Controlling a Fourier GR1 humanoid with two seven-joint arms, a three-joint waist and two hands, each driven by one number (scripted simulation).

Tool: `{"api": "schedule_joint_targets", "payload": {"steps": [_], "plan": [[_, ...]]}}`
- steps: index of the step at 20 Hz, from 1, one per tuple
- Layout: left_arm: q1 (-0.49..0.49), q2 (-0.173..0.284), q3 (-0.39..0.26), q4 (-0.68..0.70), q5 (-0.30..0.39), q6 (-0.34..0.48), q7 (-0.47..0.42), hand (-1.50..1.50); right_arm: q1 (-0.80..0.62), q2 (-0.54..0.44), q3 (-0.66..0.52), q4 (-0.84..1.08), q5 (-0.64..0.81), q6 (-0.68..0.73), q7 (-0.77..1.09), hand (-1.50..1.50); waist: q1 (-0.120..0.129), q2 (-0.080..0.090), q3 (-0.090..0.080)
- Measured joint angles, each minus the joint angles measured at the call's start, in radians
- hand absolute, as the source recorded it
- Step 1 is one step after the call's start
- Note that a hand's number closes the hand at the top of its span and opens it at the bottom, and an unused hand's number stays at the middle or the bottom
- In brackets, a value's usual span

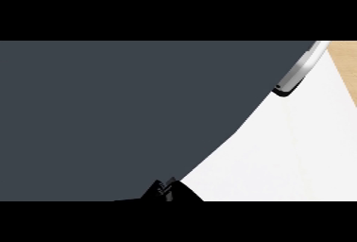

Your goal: Pick up the wine, place it into the cabinet and close the cabinet

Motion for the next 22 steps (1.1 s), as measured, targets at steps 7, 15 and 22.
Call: {"api": "schedule_joint_targets", "payload": {"steps": [7,15,22], "plan": [[0.053,0.014,0.066,0.044,-0.001,-0.063,0.019,-1.50,-0.255,0.062,-0.174,0.320,-0.113,-0.002,-0.061,1.50,0.004,0.006,0.002],[0.094,0.012,0.148,0.070,0.003,-0.111,0.051,-1.50,-0.418,0.073,-0.344,0.623,-0.295,0.212,-0.196,1.50,-0.007,0.010,0.004],[0.112,0.000,0.182,0.062,-0.009,-0.128,0.074,-1.50,-0.470,0.063,-0.351,0.792,-0.529,0.561,-0.112,1.50,0.009,0.014,0.003]]}}
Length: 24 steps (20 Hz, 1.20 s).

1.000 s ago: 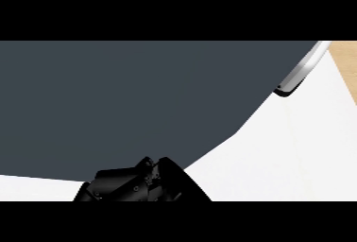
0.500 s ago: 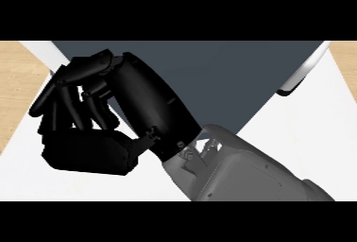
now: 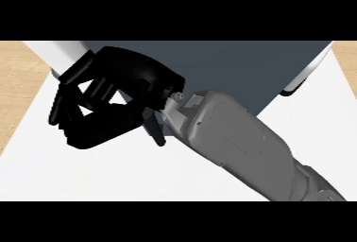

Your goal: Pick up the wine, place it into the cabinet and close the cabinet

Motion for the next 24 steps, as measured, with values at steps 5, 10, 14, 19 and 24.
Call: {"api": "schedule_joint_targets", "payload": {"steps": [5,10,14,19,24], "plan": [[0.016,-0.005,0.039,-0.001,0.005,-0.016,0.024,-1.50,-0.054,0.003,-0.004,0.147,-0.114,0.192,0.046,1.50,-0.008,-0.003,0.000],[0.025,-0.023,0.078,0.027,0.001,-0.053,0.058,-1.50,-0.089,0.011,-0.027,0.314,-0.191,0.309,0.006,1.50,-0.014,-0.004,0.000],[0.027,-0.042,0.114,0.051,-0.009,-0.070,0.082,-1.50,-0.123,0.016,-0.052,0.407,-0.249,0.392,-0.030,1.50,-0.018,-0.009,-0.001],[0.031,-0.075,0.144,0.063,-0.029,-0.083,0.103,-1.50,-0.143,0.016,-0.056,0.482,-0.260,0.456,-0.094,1.50,-0.020,-0.019,-0.004],[0.026,-0.087,0.181,0.091,-0.026,-0.107,0.136,-1.50,-0.148,0.015,-0.070,0.529,-0.260,0.505,-0.140,1.50,-0.016,-0.029,-0.012]]}}
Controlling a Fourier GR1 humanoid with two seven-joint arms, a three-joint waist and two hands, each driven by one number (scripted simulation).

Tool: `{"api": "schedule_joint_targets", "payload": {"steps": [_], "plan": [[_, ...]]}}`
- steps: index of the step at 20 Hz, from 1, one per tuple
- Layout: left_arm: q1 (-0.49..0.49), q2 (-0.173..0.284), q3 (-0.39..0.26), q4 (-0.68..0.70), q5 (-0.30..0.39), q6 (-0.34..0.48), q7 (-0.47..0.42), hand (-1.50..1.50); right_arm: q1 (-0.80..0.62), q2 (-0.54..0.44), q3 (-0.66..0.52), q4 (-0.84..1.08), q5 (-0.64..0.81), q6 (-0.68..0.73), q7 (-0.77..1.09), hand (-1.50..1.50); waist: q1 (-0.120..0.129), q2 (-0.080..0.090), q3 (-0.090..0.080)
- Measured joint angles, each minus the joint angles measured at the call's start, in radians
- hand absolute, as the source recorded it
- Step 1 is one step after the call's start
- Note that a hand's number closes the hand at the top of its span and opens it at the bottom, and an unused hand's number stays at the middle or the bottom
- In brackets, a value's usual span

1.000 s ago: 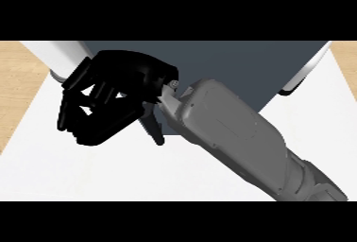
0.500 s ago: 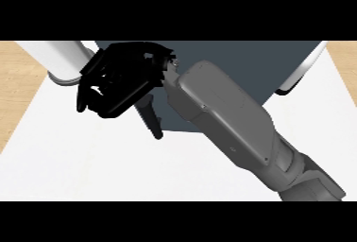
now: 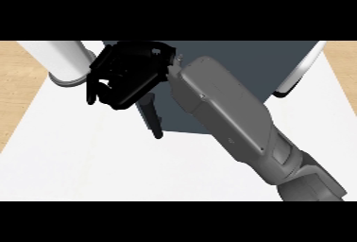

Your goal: Pick up the wine, place it into the cabinet and close the cabinet

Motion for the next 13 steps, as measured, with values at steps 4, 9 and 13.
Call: {"api": "schedule_joint_targets", "payload": {"steps": [4,9,13], "plan": [[-0.005,-0.016,0.008,-0.006,-0.007,0.001,0.019,-1.50,-0.021,0.001,0.019,0.025,0.017,-0.005,-0.052,1.50,0.015,0.001,-0.016],[-0.007,-0.028,0.016,-0.017,-0.018,0.010,0.032,-1.50,-0.047,0.001,0.040,0.047,0.043,-0.094,-0.146,1.50,0.025,0.007,-0.036],[-0.020,-0.027,0.019,-0.043,-0.026,0.016,0.046,-1.50,-0.073,0.001,0.065,0.070,0.057,-0.174,-0.198,1.50,0.026,0.012,-0.044]]}}
